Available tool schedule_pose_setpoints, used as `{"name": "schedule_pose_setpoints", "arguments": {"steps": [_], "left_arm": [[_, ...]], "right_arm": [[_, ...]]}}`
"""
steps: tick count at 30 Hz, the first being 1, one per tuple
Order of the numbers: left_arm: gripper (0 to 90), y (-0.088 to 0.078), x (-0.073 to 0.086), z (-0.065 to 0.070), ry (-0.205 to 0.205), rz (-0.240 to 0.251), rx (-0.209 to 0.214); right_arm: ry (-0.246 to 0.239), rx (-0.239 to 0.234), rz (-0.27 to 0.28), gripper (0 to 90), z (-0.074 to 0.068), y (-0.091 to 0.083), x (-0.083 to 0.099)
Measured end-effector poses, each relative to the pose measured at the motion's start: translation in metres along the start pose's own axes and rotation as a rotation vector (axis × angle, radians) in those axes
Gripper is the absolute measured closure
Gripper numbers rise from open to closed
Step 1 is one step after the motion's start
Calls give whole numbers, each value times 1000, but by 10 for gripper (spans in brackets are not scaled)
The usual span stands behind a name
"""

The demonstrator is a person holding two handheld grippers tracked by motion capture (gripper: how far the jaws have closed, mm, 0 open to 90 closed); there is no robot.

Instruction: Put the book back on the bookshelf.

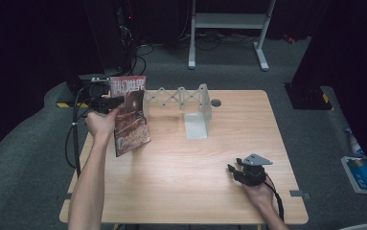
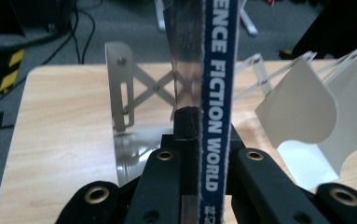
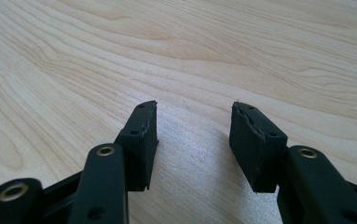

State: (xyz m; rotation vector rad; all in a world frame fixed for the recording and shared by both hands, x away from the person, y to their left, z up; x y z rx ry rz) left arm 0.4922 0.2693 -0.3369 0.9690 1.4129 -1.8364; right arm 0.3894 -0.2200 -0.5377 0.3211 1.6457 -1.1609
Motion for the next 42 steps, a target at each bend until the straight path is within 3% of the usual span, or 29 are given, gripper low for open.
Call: {"name": "schedule_pose_setpoints", "arguments": {"steps": [1,6,14,20,27,34,42], "left_arm": [[838,-4,-1,1,6,31,-3],[838,-9,0,1,31,98,-21],[838,-6,14,-5,26,196,-29],[838,-4,18,-4,22,229,-6],[836,4,20,2,46,265,5],[831,5,23,3,66,251,6],[828,8,20,4,59,151,2]], "right_arm": [[0,0,0,514,0,0,0],[2,1,-1,514,0,0,0],[1,1,0,514,0,0,0],[2,1,-1,514,0,0,0],[4,2,-3,515,0,0,0],[5,1,-2,514,0,0,0],[4,2,-1,514,0,1,-1]]}}
Point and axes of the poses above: each handheld gripper's, and its own axes: y roughly forward along the jaws, x roughly out of its underside, z roughly to its right, the point moved 1 cm from there along y, roughly forward along the jaws, and after that the axes turned 6 degrees about z, right-handed, at the moved point
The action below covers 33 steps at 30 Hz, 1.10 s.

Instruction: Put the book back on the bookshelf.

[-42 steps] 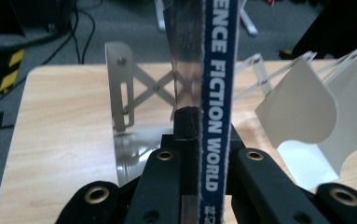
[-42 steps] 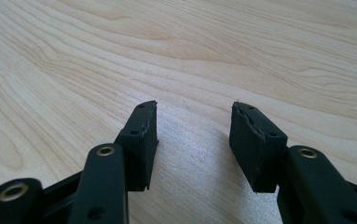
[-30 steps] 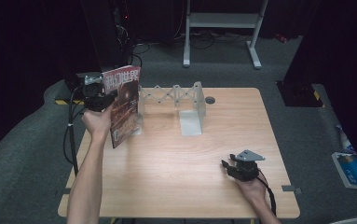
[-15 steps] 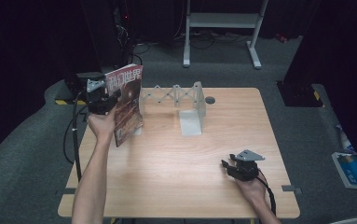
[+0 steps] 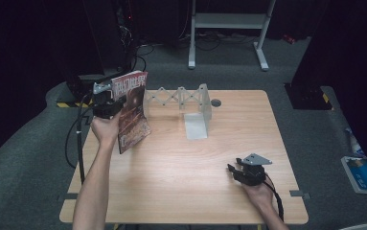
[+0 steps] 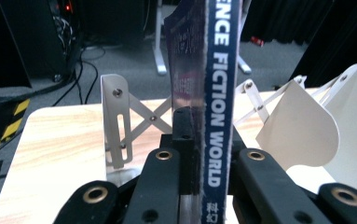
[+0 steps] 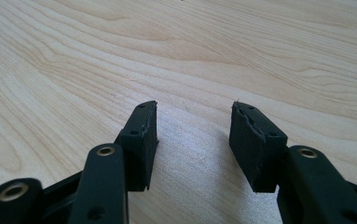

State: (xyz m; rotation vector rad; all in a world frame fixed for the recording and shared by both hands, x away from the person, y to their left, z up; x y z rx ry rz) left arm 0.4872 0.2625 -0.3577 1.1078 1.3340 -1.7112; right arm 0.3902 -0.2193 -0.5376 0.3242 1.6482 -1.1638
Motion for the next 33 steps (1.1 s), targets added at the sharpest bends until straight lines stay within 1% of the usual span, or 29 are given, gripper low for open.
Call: {"name": "schedule_pose_setpoints", "arguments": {"steps": [2,3,4,5,7,8,10,11,12,13,14,15,16,17,18,19,20,21,22,24,25,26,27,29,30,31,32,33], "left_arm": [[828,0,-1,0,1,-8,-1],[827,1,-3,0,-4,-41,0],[827,2,-4,0,-5,-55,-2],[826,2,-5,0,-5,-67,-5],[826,3,-6,0,-20,-92,-9],[826,3,-6,0,-20,-92,-9],[826,3,-7,-1,-25,-113,-10],[825,3,-9,-2,-37,-134,-11],[825,3,-9,-2,-37,-134,-11],[825,3,-9,-3,-42,-162,-9],[824,4,-10,-4,-40,-179,-10],[824,4,-10,-4,-40,-179,-10],[824,4,-10,-4,-43,-193,-10],[823,5,-11,-6,-48,-218,-10],[823,5,-11,-6,-48,-218,-10],[823,6,-12,-7,-54,-243,-8],[823,6,-12,-7,-54,-243,-8],[824,6,-13,-7,-57,-267,-9],[825,7,-14,-7,-59,-276,-4],[828,6,-15,-7,-52,-281,-7],[834,4,-16,-4,-20,-251,-19],[836,4,-16,-4,-20,-251,-19],[838,2,-16,-1,0,-229,-20],[839,1,-16,1,16,-209,-26],[839,1,-16,1,16,-209,-26],[839,0,-16,2,9,-195,-27],[840,-1,-17,2,14,-182,-29],[840,-4,-17,3,10,-150,-32]], "right_arm": [[0,0,0,515,0,0,0],[0,0,0,515,0,0,0],[2,0,0,515,0,0,0],[1,0,0,515,0,0,0],[1,0,0,514,0,0,0],[1,0,0,515,0,0,0],[1,0,0,514,0,0,0],[2,0,0,515,0,0,0],[2,0,0,515,0,0,0],[2,0,0,515,0,0,0],[3,0,0,515,0,0,0],[2,0,0,514,0,0,0],[2,0,0,514,0,0,0],[2,0,0,515,0,0,0],[2,0,0,515,0,0,0],[2,0,0,515,0,0,0],[2,0,0,515,0,0,0],[3,1,0,515,0,0,0],[3,0,0,515,0,0,0],[2,1,0,515,0,0,0],[2,0,-1,515,0,0,0],[2,0,-1,515,0,0,0],[2,0,-1,515,0,0,0],[2,1,-1,515,0,0,0],[2,1,-1,515,0,0,0],[2,0,-1,515,0,0,0],[2,0,-1,515,0,0,0],[2,1,-1,515,0,0,0]]}}
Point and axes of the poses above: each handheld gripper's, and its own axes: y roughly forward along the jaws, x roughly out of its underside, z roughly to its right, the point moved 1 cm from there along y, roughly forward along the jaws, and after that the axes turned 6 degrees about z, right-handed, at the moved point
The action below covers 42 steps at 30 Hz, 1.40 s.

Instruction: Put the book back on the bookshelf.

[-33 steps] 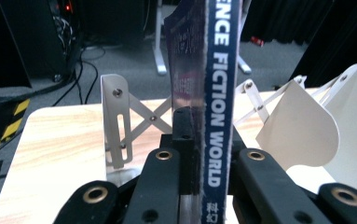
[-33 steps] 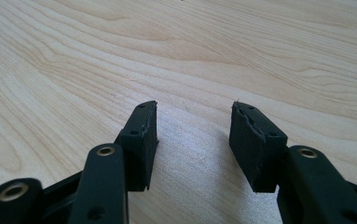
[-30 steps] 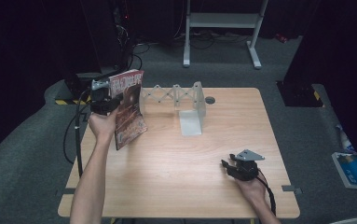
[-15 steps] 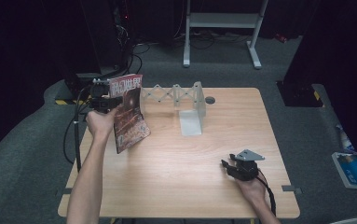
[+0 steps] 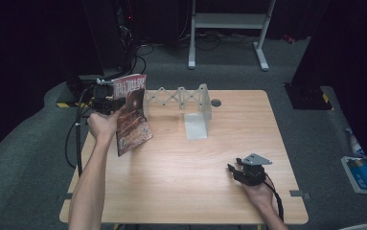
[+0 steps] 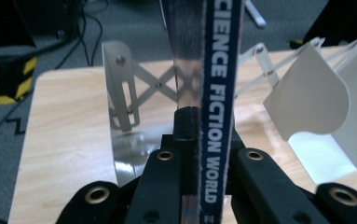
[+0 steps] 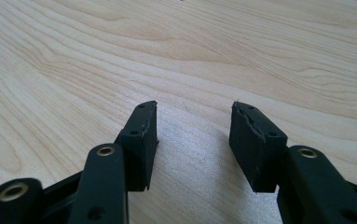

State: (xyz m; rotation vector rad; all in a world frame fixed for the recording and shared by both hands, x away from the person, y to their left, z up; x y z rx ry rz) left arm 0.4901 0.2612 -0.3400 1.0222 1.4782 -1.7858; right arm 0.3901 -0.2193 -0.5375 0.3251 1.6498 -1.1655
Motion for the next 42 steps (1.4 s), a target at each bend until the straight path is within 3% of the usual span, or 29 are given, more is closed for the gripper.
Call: {"name": "schedule_pose_setpoints", "arguments": {"steps": [14,19,24,27,34,42], "left_arm": [[840,-4,9,-2,11,168,-34],[840,-1,16,-1,8,209,-28],[840,1,27,2,-7,280,-33],[839,3,33,3,5,311,-19],[834,5,39,3,6,276,-10],[825,4,34,-2,-16,147,2]], "right_arm": [[1,0,0,515,0,0,0],[1,0,0,515,0,0,0],[2,0,0,515,0,0,0],[2,1,0,515,0,0,0],[-2,2,2,515,0,0,0],[1,2,1,515,0,0,0]]}}
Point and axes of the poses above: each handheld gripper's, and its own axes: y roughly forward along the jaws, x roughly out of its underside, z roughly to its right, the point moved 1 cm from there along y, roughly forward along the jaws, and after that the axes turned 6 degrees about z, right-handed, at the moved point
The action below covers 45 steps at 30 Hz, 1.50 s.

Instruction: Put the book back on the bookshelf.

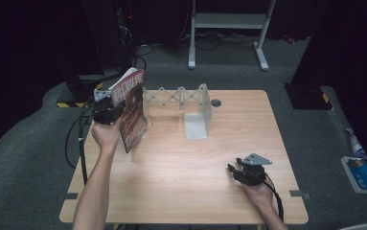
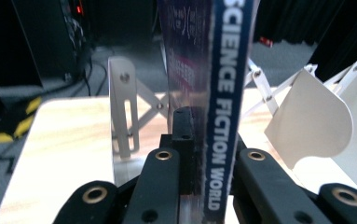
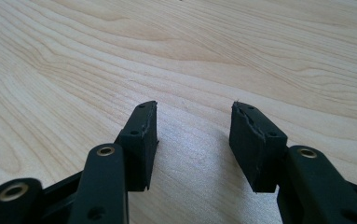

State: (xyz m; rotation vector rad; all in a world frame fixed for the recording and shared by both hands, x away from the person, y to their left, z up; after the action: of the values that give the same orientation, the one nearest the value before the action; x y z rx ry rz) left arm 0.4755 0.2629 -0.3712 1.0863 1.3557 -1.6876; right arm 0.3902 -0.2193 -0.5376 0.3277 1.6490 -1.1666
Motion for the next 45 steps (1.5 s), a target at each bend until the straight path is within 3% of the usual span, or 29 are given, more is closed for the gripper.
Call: {"name": "schedule_pose_setpoints", "arguments": {"steps": [5,6,10,15,23,26,32,42,45], "left_arm": [[824,0,-6,-1,-7,-53,6],[821,1,-9,-2,-24,-95,10],[824,1,-14,-3,-41,-156,6],[836,0,-15,-4,-44,-178,-1],[841,-6,-13,-1,-30,-107,-17],[841,-10,-12,-2,-22,-46,-22],[841,-13,-4,0,8,24,-49],[840,-9,9,5,7,116,-25],[839,-7,11,6,5,123,-21]], "right_arm": [[-3,-1,1,515,0,0,0],[-3,-1,1,515,0,0,0],[-1,-1,0,515,0,0,0],[-1,-1,0,515,0,0,0],[-2,-1,1,516,0,0,0],[-2,-1,1,515,0,0,0],[0,-1,0,516,0,0,0],[-1,1,2,515,0,0,0],[-1,1,2,515,0,0,0]]}}
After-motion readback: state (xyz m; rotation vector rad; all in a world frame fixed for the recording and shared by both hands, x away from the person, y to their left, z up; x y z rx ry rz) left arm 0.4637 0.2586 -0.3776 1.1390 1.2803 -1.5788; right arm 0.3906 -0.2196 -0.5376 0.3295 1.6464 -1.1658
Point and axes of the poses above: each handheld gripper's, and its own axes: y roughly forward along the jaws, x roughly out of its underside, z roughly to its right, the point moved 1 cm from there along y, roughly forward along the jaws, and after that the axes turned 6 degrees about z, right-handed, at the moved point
